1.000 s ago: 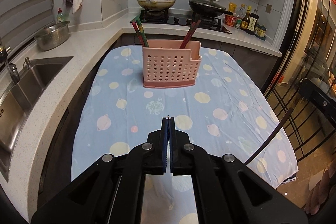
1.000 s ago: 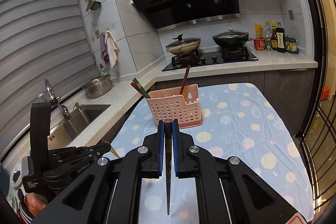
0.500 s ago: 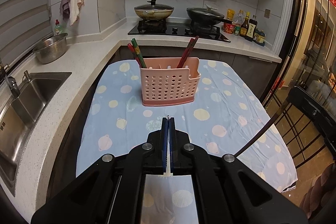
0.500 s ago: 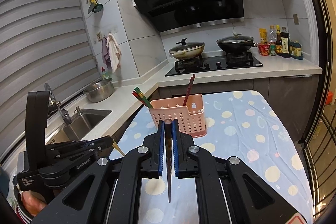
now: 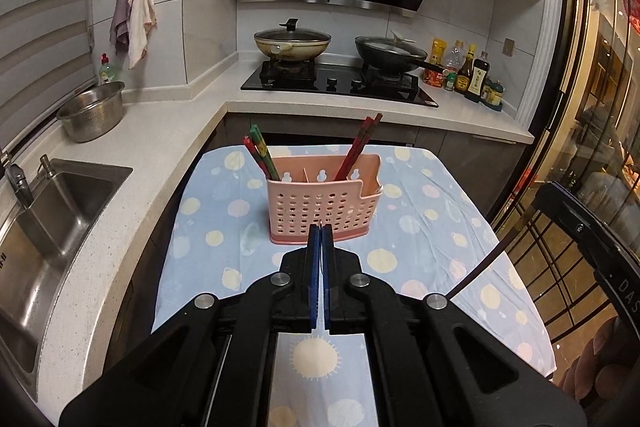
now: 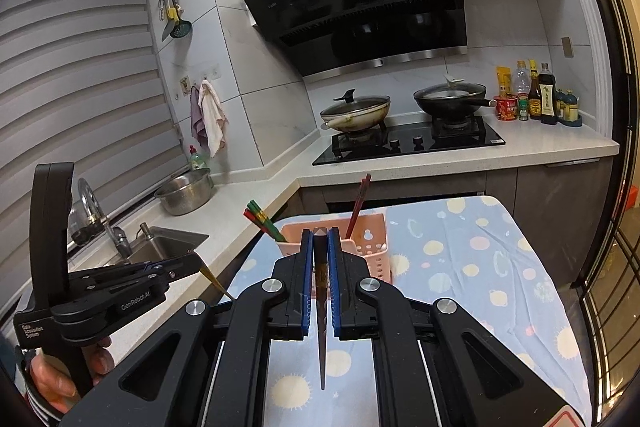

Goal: Organize utensils
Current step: 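Lift the gold spoon with the left tool while the right tool carries the chopstick to the holder, then open the left tool over the holder while the right tool releases its chopstick there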

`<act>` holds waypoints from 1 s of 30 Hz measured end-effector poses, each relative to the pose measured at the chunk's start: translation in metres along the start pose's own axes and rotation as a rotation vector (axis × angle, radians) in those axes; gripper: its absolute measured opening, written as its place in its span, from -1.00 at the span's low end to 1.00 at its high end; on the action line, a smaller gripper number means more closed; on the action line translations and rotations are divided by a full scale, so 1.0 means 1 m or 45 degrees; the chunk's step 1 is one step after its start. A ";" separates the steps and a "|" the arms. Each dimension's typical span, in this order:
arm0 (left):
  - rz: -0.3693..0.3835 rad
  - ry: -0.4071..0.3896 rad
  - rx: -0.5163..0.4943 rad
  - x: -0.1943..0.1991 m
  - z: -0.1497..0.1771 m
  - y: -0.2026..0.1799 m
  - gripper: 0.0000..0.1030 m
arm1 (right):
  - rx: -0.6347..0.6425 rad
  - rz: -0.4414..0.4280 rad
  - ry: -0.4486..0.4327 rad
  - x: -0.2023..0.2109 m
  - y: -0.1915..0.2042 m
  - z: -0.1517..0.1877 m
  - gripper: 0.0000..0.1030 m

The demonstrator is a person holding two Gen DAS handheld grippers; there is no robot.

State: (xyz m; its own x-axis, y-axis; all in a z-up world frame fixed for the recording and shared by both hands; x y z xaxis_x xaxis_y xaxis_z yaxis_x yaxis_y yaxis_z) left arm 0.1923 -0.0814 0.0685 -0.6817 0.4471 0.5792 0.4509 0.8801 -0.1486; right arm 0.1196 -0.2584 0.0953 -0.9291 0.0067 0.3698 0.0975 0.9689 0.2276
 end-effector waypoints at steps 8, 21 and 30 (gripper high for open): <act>-0.014 -0.079 -0.002 -0.017 -0.066 0.009 -0.98 | -0.022 -0.005 -0.112 -0.036 -0.004 -0.063 -0.87; -0.113 -0.038 -0.040 -0.095 -0.119 0.026 -0.98 | -0.089 0.008 -0.161 -0.124 -0.004 -0.119 -0.87; -0.132 0.055 -0.038 -0.144 -0.106 0.043 -0.98 | -0.057 0.050 -0.069 -0.184 -0.001 -0.100 -0.87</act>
Point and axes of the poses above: each gripper's, at about its wrist camera, not at the fingertips, and x roughly against the way its jaws point, y to its left, z to its underside, the point moved 5 cm from there along -x, roughly the way its jaws point, and after that the axes turned 6 degrees about z, right-handed, at the moved point
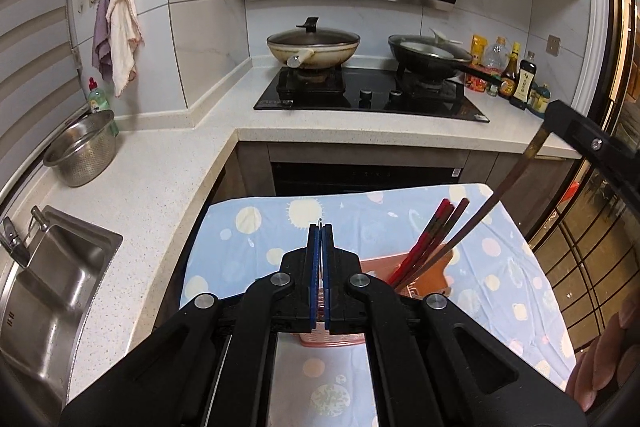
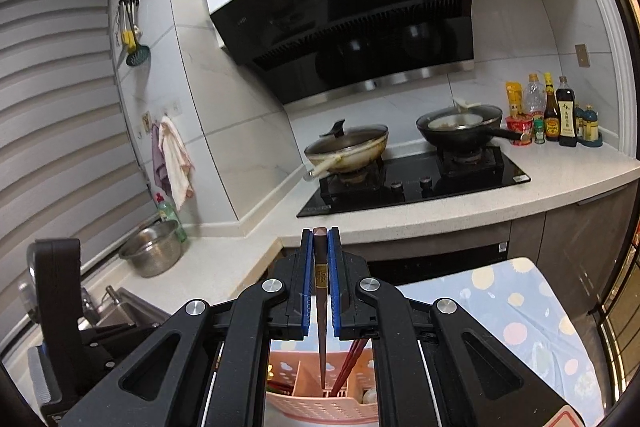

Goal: Organize utensils
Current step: 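Open the left tool over the holder while the right tool releases its chopstick there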

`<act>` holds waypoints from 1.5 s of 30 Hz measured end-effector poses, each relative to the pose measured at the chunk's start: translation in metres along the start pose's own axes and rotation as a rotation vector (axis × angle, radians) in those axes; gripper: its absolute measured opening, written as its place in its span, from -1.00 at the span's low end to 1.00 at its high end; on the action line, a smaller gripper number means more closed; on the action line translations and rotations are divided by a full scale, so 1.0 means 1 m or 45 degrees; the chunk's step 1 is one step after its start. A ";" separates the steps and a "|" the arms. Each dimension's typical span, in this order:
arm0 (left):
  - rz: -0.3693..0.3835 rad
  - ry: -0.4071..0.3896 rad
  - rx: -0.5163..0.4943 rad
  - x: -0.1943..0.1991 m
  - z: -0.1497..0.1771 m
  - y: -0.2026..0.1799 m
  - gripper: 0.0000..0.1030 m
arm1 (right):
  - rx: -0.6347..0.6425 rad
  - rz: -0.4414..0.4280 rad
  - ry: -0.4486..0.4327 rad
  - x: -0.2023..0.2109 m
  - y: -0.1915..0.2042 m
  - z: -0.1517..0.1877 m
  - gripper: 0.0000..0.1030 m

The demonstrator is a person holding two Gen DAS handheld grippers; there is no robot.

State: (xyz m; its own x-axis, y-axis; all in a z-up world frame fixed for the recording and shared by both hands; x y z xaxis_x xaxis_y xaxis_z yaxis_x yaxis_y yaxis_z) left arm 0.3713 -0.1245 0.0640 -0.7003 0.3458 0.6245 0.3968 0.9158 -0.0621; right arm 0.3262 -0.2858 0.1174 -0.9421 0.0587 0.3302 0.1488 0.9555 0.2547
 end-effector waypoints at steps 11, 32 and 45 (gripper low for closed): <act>0.003 0.043 0.012 -0.020 0.006 0.006 -0.97 | 0.045 0.012 0.115 -0.034 0.006 0.032 -0.87; -0.060 -0.018 0.008 0.015 0.017 0.001 -0.10 | 0.083 0.018 0.124 0.003 0.015 0.045 -0.26; -0.050 -0.037 0.000 0.058 0.047 -0.012 0.12 | 0.066 0.060 0.200 0.054 -0.002 0.072 -0.25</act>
Point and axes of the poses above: each gripper's, at about its wrist camera, not at the fingertips, and x roughly against the way its jaws point, y to its left, z to its underside, the point moved 5 cm from there along -x, roughly the way its jaws point, and after that the axes turned 6 degrees about z, right-handed, at the moved point
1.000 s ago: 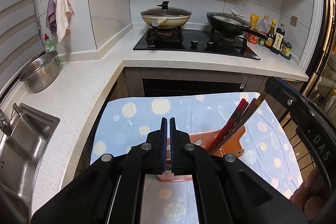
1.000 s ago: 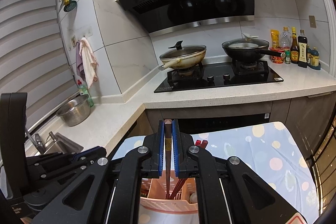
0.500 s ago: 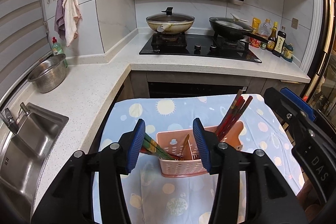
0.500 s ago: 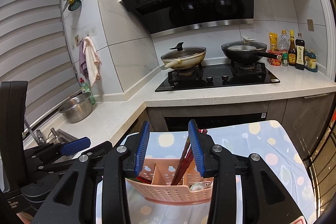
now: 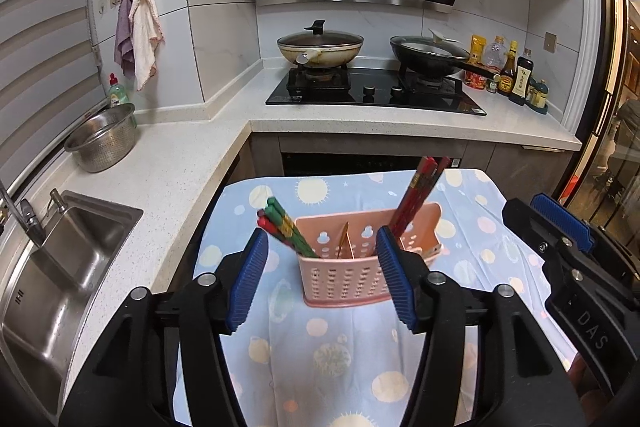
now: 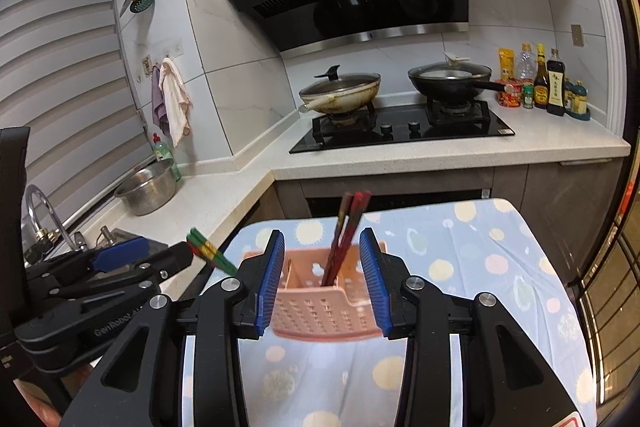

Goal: Organize utensils
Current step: 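Open the left tool over the holder while the right tool releases its chopstick there, then withdraw both open tools from the holder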

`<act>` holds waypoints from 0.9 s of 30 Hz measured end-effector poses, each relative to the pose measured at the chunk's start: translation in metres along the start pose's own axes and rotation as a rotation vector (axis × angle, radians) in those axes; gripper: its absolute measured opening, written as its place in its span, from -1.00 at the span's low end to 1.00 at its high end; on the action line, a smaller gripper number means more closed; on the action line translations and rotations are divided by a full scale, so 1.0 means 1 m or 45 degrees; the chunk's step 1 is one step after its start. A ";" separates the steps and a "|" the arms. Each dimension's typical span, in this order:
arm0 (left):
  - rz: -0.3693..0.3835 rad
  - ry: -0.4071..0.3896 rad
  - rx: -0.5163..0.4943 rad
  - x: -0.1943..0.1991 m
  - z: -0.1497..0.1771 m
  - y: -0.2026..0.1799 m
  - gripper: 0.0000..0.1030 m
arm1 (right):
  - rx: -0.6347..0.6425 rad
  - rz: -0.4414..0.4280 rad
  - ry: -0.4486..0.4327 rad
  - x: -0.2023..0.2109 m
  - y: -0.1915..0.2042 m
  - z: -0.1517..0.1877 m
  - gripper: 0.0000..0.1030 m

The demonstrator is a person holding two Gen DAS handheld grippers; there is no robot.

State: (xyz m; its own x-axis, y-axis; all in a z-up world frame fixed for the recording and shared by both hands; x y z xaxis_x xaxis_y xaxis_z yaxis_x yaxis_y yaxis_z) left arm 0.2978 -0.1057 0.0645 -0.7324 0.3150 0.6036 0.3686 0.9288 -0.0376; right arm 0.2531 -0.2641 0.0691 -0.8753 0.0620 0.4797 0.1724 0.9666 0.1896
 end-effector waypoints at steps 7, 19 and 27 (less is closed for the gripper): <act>0.006 0.005 0.000 0.026 0.030 -0.007 0.21 | 0.023 0.033 0.033 0.034 -0.005 0.029 -0.25; 0.004 0.062 0.009 0.058 0.097 -0.016 0.43 | 0.105 0.042 0.098 0.088 0.005 0.090 -0.12; -0.014 0.108 0.028 0.070 0.137 -0.021 0.55 | 0.125 0.086 0.173 0.100 -0.007 0.127 -0.08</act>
Point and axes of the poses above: each gripper's, at about its wrist camera, not at the fingertips, and x roughly against the way its jaws point, y to its left, z to its underside, the point moved 5 cm from there along -x, roughly the way its jaws point, and after that the axes turned 6 degrees about z, right-handed, at the moved point
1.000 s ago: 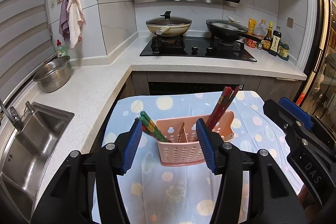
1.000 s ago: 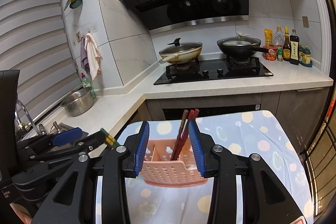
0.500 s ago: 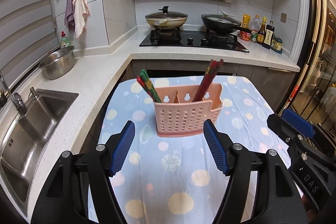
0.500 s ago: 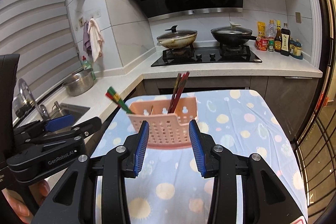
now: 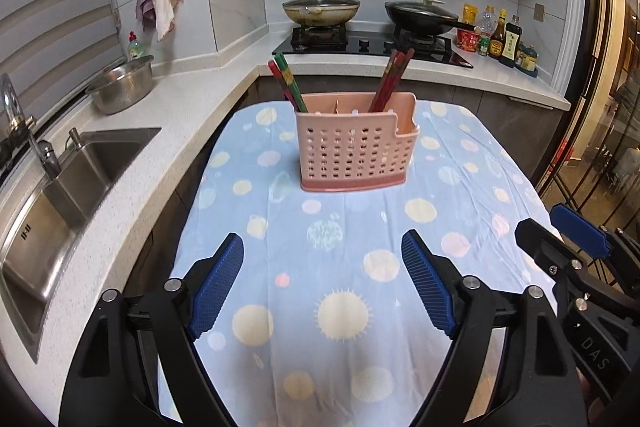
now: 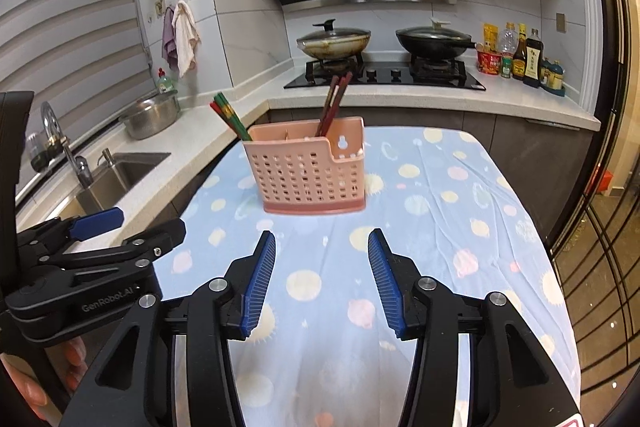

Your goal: Organize utensils

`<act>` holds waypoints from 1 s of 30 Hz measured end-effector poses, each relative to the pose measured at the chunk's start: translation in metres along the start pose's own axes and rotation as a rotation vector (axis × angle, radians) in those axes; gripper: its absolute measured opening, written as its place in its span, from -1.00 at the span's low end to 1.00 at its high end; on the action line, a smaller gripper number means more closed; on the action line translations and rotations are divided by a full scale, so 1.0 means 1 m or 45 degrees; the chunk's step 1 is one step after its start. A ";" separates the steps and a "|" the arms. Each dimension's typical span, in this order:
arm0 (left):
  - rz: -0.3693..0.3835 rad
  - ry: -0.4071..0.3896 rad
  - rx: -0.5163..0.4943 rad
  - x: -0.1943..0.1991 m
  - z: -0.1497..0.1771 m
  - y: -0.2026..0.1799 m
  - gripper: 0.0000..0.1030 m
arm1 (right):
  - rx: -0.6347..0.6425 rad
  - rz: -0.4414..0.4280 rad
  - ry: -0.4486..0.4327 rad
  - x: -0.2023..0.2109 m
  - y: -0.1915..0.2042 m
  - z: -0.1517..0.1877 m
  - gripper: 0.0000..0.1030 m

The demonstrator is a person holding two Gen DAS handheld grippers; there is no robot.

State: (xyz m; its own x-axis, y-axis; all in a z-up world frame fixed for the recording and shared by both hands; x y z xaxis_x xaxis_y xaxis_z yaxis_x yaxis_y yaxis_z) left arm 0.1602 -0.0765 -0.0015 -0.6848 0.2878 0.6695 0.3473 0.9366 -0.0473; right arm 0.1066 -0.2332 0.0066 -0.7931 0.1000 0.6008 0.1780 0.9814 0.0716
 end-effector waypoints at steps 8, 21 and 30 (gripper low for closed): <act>-0.056 0.041 -0.020 -0.001 0.030 -0.006 0.75 | -0.010 0.021 0.096 -0.006 -0.016 0.033 0.11; -0.115 0.052 -0.005 0.002 0.045 0.001 0.86 | -0.037 0.077 0.099 -0.002 -0.033 0.048 0.87; -0.124 0.077 0.016 0.003 0.054 0.007 0.86 | -0.022 0.093 0.057 0.006 -0.028 0.051 0.87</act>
State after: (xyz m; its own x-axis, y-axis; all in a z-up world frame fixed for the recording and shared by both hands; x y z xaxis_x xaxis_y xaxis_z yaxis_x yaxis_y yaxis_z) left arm 0.1259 -0.0581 -0.0397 -0.6752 0.1828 0.7147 0.2723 0.9621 0.0111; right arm 0.0674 -0.2518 -0.0322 -0.7506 0.1637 0.6402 0.2449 0.9687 0.0394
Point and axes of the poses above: each gripper's, at about its wrist camera, not at the fingertips, and x roughly against the way its jaws point, y to its left, z to its underside, the point moved 5 cm from there along -x, roughly the way its jaws point, and after that the axes turned 6 degrees about z, right-handed, at the moved point
